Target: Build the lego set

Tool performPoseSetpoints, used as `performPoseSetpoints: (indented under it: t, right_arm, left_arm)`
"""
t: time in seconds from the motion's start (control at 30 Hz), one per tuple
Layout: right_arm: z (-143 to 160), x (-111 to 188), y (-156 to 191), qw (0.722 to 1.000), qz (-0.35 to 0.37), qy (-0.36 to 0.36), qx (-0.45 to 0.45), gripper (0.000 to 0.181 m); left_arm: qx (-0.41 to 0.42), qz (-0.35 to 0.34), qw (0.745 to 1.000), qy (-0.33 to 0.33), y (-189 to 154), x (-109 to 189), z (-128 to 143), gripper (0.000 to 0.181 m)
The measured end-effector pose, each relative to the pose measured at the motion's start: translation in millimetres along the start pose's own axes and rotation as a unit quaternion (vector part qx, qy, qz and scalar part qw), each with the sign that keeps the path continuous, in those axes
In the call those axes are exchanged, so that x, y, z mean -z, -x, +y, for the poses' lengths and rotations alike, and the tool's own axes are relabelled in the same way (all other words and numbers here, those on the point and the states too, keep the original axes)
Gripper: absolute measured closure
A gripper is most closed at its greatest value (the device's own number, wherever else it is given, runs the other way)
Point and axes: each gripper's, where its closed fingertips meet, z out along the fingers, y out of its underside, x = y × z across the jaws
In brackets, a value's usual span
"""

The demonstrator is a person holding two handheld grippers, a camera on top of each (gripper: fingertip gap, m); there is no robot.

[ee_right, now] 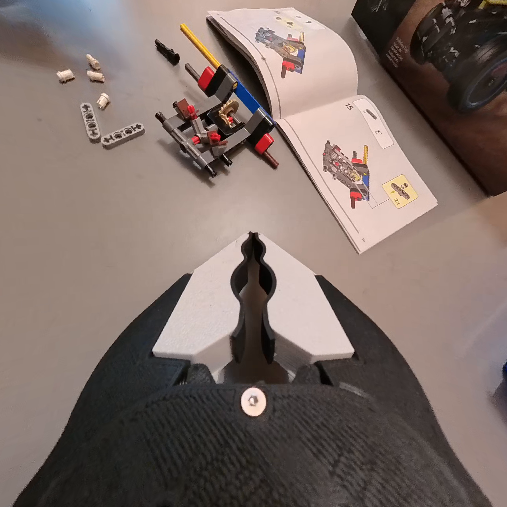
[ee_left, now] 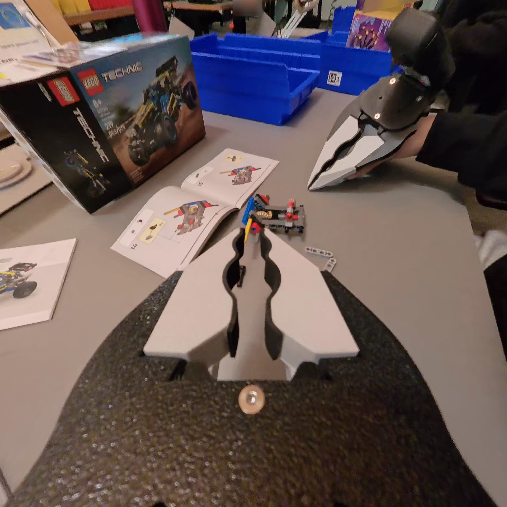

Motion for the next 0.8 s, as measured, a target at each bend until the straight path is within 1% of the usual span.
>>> performPoseSetpoints:
  t: [0.03,0.13,0.2,0.33,0.47,0.57,0.63,0.7,0.8]
  right_arm:
    - [-1,-1,0,1.000,-0.001,0.000,-0.002,0.181]
    - [-1,-1,-1,1.000,-0.008,0.000,-0.011,0.181]
    - [-1,-1,-1,1.000,-0.006,0.000,-0.008,0.181]
    - [-1,-1,-1,1.000,0.002,0.000,0.002,0.181]
    - [-2,-1,-1,1.000,0.014,-0.002,0.016,0.181]
    - [-2,-1,1,1.000,0.007,-0.003,0.021,0.181]
    - [-2,0,3,1.000,-0.011,-0.005,0.023,0.181]
    - [-1,0,3,0.999,-0.027,-0.006,0.023,0.181]
    - [5,5,-7,0.999,-0.019,-0.009,0.036,0.181]
  left_arm:
    - [0.003,0.002,1.000,0.009,0,-1,4,0.173]
    - [0.004,0.005,0.999,0.032,-1,-4,14,0.172]
    - [0.005,-0.004,0.999,0.036,3,-5,14,0.172]
    - [0.017,-0.009,0.999,0.043,6,-10,3,0.172]
    - [-0.021,-0.008,0.999,0.035,-2,-15,-9,0.172]
    - [-0.030,-0.014,0.999,0.033,-5,-20,-12,0.172]
    - [-0.034,0.005,0.999,0.031,-13,-27,-9,0.173]
    - [-0.038,0.023,0.998,0.047,-19,-34,-1,0.172]
    - [-0.044,0.018,0.996,0.073,-15,-40,12,0.172]
